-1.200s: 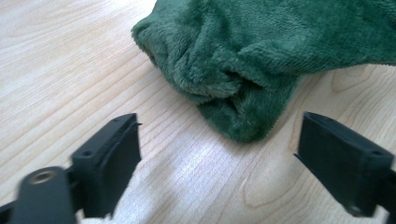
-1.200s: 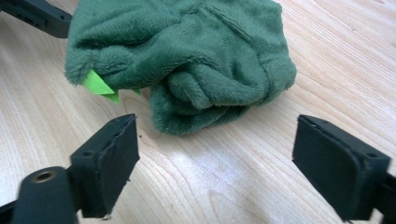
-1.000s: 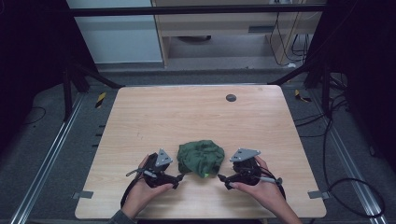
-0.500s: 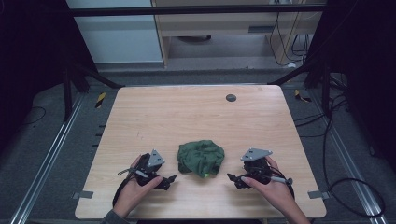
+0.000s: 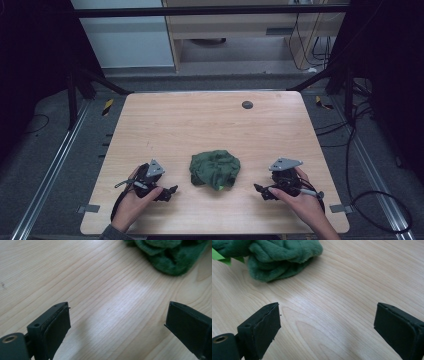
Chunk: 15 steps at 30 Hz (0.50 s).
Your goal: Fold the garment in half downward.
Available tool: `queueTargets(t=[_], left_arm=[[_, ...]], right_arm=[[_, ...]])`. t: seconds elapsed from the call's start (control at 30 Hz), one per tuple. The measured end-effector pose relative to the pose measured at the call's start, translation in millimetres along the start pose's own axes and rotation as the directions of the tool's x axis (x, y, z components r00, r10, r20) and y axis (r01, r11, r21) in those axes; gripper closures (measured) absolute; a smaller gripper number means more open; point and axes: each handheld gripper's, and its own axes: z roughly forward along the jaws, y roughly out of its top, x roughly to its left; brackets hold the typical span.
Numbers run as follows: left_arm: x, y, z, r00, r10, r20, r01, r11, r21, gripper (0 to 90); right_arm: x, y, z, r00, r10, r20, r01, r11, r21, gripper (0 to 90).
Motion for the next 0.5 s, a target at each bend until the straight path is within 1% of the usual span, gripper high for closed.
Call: queueTargets(t=[0.13,0.3,0.5], left_arm=[[7.7,-2.4,-0.1,0.9996,-0.022,-0.015,0.022,0.9998,0.0,5.1],[14.8,-2.4,0.5,0.9991,-0.034,-0.027,0.034,0.9994,0.0,5.0],[23.8,0.9,5.3,0.9992,-0.024,-0.031,0.025,0.9994,0.026,5.0]], right_arm=[[-7.2,-3.3,0.2,0.9996,0.026,0.007,-0.026,1.0,0.01,7.2],[-16.7,-5.7,2.6,0.9984,0.055,0.009,-0.055,0.998,0.019,7.5],[-27.3,-5.1,9.5,0.9961,0.085,0.021,-0.086,0.996,0.032,8.1]])
